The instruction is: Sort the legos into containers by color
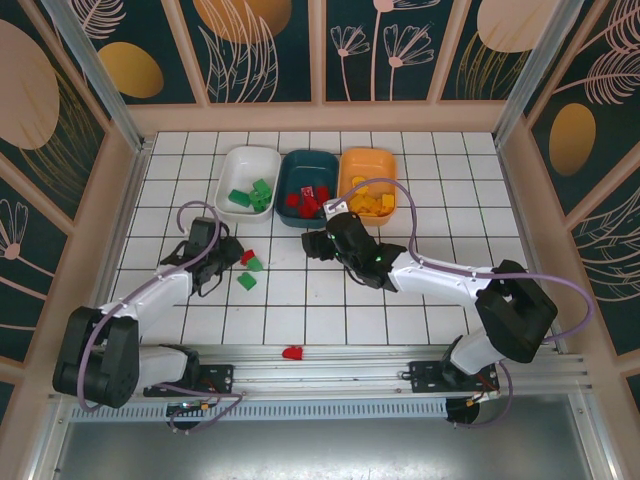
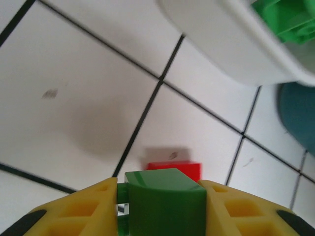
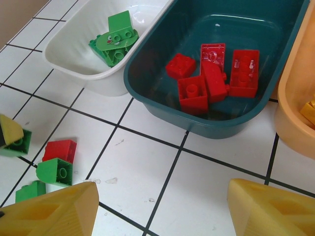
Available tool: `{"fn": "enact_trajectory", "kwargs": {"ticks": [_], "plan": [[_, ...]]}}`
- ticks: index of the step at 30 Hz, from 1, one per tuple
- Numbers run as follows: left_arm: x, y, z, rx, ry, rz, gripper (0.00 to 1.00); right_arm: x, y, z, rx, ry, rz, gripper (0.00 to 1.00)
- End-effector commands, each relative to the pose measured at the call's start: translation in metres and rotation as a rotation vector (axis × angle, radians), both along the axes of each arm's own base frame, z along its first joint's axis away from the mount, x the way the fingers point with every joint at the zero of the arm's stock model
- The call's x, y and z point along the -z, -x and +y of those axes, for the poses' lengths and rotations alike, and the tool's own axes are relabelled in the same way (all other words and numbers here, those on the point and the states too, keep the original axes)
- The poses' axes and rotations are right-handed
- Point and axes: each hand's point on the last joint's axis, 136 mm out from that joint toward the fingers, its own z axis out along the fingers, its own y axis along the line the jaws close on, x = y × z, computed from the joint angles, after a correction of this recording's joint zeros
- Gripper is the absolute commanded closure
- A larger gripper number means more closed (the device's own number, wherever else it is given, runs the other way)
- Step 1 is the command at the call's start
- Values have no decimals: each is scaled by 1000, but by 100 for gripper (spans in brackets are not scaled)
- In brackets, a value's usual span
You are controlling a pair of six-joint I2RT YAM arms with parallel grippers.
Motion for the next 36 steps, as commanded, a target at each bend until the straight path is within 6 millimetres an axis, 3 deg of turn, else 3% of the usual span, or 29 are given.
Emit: {"fn": "enact_trajectory", "kwargs": {"ticks": [1, 8, 16, 24, 28, 36], "plan": [[-35, -26, -3, 20, -24, -63, 61, -14, -3, -3, 33, -38, -39, 29], [-74, -98, -12, 37, -86, -124, 61, -14, -1, -4, 29, -34, -34, 29], [-50, -158, -3, 8, -101, -87, 62, -15, 3, 4, 0, -41, -24, 29], [-28, -180, -5, 22, -108, -40, 57, -13, 13, 34, -78, -13, -24, 29], [-19, -179, -5, 19, -111, -23, 53, -7, 24, 54, -123, 6, -18, 28], [-23, -175, -6, 22, -93, -24, 40, 4, 41, 84, -186, 46, -4, 28]]}}
